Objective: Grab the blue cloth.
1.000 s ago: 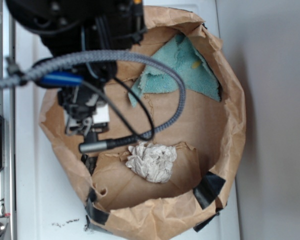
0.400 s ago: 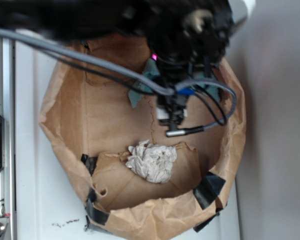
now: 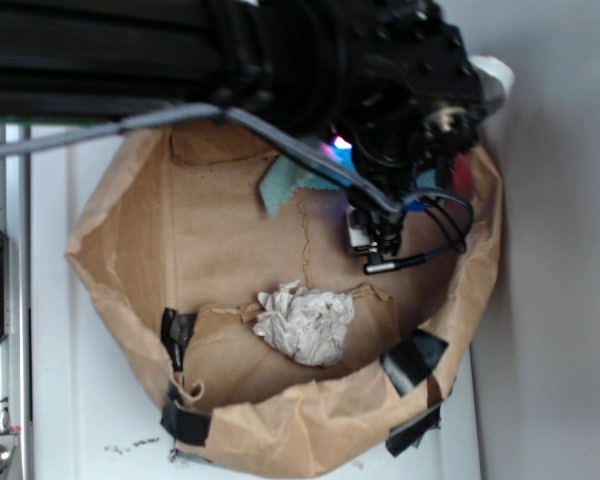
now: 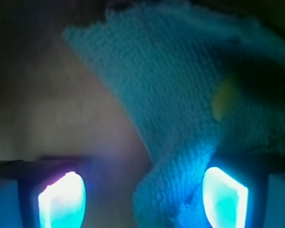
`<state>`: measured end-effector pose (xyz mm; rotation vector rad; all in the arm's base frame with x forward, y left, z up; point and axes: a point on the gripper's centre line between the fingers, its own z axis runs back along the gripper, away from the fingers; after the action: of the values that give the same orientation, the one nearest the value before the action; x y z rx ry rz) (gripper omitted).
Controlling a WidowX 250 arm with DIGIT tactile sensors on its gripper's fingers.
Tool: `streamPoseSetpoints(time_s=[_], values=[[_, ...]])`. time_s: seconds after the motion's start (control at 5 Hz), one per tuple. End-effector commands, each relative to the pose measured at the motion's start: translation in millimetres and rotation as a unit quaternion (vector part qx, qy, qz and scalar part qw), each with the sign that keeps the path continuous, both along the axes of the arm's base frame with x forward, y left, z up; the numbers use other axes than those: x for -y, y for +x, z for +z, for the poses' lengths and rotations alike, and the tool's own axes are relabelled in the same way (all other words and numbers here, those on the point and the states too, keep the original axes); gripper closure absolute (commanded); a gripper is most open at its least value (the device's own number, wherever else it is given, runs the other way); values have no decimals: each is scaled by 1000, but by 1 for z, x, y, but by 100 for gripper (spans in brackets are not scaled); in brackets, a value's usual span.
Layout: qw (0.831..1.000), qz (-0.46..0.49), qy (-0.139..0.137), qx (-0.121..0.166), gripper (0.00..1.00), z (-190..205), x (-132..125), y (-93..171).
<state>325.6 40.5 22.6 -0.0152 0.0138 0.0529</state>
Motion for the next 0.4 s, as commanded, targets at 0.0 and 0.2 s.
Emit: streamPoseSetpoints(time_s=[0.0,0.2], values=[[999,-18,12,44,100,9,9,27],[998,-19,2,54,100,22,5,29]])
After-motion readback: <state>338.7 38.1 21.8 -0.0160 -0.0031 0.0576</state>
